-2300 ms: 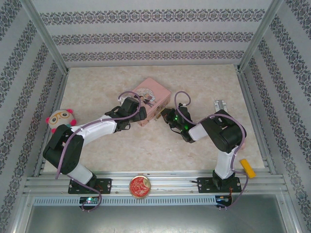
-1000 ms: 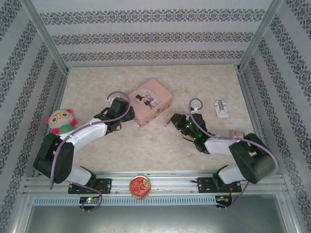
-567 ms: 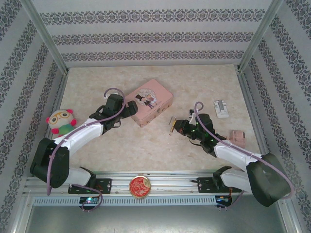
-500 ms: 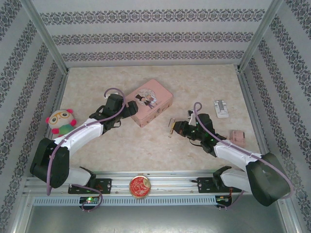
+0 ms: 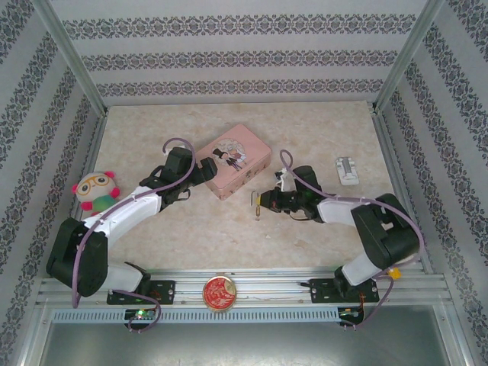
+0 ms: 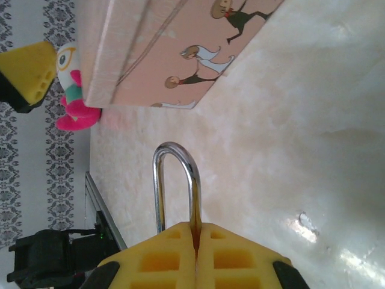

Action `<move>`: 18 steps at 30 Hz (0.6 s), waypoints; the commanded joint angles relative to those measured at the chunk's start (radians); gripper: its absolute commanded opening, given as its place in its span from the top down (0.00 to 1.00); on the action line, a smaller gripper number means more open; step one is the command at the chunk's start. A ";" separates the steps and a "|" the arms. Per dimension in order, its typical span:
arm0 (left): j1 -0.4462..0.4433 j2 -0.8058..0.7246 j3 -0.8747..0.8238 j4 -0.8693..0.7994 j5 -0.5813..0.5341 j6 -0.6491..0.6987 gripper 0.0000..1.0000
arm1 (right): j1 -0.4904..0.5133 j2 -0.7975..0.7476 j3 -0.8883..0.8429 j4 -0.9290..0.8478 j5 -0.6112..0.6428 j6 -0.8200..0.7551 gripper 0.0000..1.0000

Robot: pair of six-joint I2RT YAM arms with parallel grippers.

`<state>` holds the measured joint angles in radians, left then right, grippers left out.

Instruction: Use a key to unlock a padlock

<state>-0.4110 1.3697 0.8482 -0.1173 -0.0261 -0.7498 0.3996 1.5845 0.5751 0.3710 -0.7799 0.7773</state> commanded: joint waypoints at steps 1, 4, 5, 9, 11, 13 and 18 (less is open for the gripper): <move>0.011 -0.030 -0.011 0.027 -0.008 -0.014 0.01 | -0.020 0.053 0.049 0.051 -0.069 -0.041 1.00; 0.013 -0.035 -0.012 0.019 -0.019 -0.011 0.01 | -0.045 0.089 0.049 0.052 -0.086 -0.046 1.00; 0.014 -0.036 -0.013 0.019 -0.023 -0.011 0.01 | -0.058 0.099 0.046 0.051 -0.094 -0.048 1.00; 0.018 -0.031 -0.017 0.021 -0.026 -0.016 0.01 | -0.122 0.155 0.029 0.049 -0.139 -0.050 1.00; 0.019 -0.029 -0.016 0.022 -0.025 -0.017 0.01 | -0.148 0.180 0.020 0.048 -0.153 -0.054 1.00; 0.019 -0.027 -0.014 0.021 -0.026 -0.019 0.01 | -0.170 0.197 0.013 0.046 -0.165 -0.065 0.99; 0.021 -0.024 -0.006 0.014 -0.030 -0.017 0.01 | -0.205 0.201 0.006 -0.012 -0.150 -0.108 0.96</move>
<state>-0.4099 1.3586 0.8436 -0.1177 -0.0341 -0.7582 0.2092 1.7756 0.5980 0.3897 -0.9169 0.7246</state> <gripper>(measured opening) 0.993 0.051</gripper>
